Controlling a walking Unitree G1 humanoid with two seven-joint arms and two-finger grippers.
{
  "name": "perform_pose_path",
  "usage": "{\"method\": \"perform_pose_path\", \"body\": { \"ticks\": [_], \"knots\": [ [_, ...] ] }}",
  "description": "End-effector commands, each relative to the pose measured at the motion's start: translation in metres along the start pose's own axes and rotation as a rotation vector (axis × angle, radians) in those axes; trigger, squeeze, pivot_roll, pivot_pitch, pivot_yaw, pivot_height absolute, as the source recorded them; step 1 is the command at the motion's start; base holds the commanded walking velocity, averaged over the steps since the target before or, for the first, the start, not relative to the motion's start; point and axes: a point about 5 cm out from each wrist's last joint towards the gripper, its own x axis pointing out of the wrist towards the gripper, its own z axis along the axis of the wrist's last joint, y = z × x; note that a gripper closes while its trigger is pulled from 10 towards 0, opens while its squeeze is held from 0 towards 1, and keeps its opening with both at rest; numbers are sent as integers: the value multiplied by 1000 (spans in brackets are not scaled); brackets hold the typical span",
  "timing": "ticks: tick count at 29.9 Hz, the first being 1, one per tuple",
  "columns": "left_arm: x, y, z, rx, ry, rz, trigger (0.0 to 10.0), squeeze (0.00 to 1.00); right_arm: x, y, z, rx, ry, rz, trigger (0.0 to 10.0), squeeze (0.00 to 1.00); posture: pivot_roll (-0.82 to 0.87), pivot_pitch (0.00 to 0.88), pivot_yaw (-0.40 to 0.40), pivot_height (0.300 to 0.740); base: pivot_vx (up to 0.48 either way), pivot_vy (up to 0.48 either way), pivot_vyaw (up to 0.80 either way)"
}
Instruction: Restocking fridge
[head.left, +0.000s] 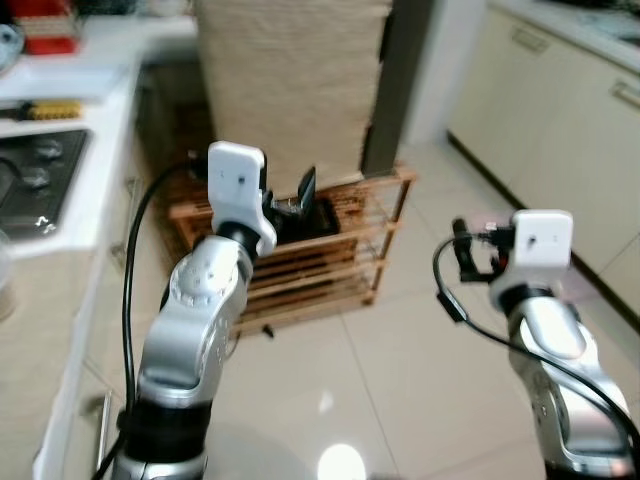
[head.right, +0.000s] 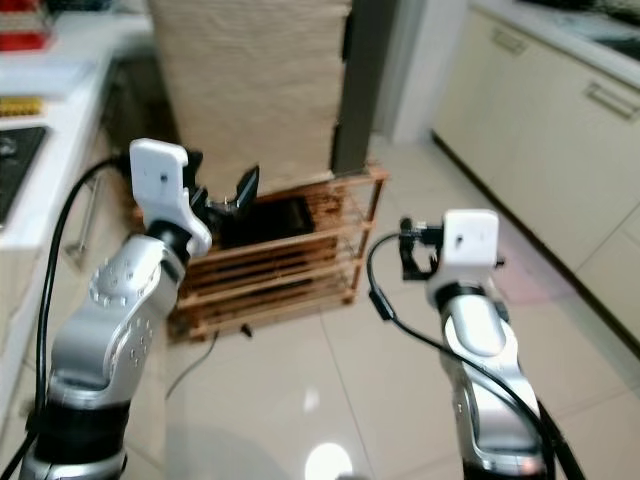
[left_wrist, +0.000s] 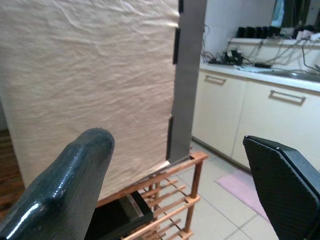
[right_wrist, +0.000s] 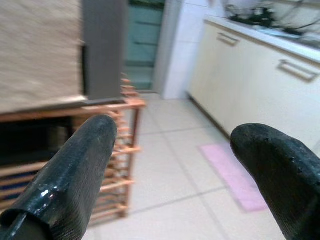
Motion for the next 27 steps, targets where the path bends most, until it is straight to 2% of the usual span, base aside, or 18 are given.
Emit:
{"method": "perform_pose_path", "body": {
  "ticks": [1,12,19,27],
  "knots": [
    [-4,6,0,17,9,23,10000,0,1,5,3,-9,-5,16,10000,0,1,52,-27,740,296,0,0],
    [-8,16,-1,17,16,51,10000,0,3,16,13,-58,-68,64,10000,0,-20,27,-6,740,348,0,0],
    [2,15,1,16,5,40,10000,0,6,19,16,-57,-84,62,10000,0,-25,15,4,740,358,0,0],
    [5,16,3,27,1,31,10000,0,9,20,17,-37,-92,56,10000,0,-15,7,5,740,379,0,0]
  ]
}}
